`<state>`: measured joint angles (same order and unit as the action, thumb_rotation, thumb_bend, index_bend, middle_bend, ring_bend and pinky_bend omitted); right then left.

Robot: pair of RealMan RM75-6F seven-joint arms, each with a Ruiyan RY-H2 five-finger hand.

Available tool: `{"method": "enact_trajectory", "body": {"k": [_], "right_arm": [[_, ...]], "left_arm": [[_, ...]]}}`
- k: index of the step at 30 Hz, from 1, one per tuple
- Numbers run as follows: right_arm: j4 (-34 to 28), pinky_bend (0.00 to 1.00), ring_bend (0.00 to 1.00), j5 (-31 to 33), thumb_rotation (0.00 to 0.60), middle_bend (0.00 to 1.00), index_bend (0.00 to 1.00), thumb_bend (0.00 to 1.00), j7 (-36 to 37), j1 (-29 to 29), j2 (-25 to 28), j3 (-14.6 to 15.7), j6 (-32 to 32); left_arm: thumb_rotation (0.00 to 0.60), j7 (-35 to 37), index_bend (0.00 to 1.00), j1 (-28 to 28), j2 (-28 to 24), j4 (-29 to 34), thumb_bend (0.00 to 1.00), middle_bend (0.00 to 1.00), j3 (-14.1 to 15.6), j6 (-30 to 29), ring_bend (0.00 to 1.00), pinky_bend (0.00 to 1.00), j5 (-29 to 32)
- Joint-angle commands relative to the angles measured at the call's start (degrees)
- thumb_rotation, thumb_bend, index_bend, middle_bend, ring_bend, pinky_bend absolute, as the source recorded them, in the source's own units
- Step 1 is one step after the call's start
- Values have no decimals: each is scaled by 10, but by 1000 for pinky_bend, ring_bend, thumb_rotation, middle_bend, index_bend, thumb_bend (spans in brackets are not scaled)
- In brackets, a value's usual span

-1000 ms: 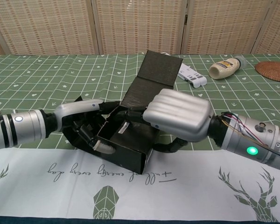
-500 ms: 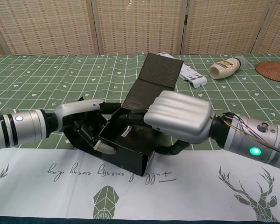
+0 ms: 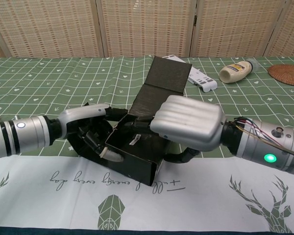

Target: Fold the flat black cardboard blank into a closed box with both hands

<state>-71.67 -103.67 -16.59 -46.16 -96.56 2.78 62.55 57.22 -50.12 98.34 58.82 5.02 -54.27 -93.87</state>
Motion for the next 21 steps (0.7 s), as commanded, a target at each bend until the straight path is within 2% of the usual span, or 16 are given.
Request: {"method": "enact_trajectory", "body": {"k": [1, 12, 21], "right_arm": [[-6, 1000, 716, 0, 600, 262, 147, 317, -8, -5, 4, 1, -12], [-42, 1000, 748, 0, 600, 380, 358, 403, -48, -36, 35, 5, -82], [-66, 1000, 762, 5, 600, 525, 519, 504, -53, -54, 56, 6, -117]], "left_arm": [[600, 0, 210, 0, 0, 1, 76, 233, 0, 1, 727, 880, 0], [600, 2, 210, 1, -6, 12, 76, 233, -1, -2, 734, 880, -1], [600, 10, 210, 0, -12, 27, 76, 233, 1, 0, 760, 880, -3]]}}
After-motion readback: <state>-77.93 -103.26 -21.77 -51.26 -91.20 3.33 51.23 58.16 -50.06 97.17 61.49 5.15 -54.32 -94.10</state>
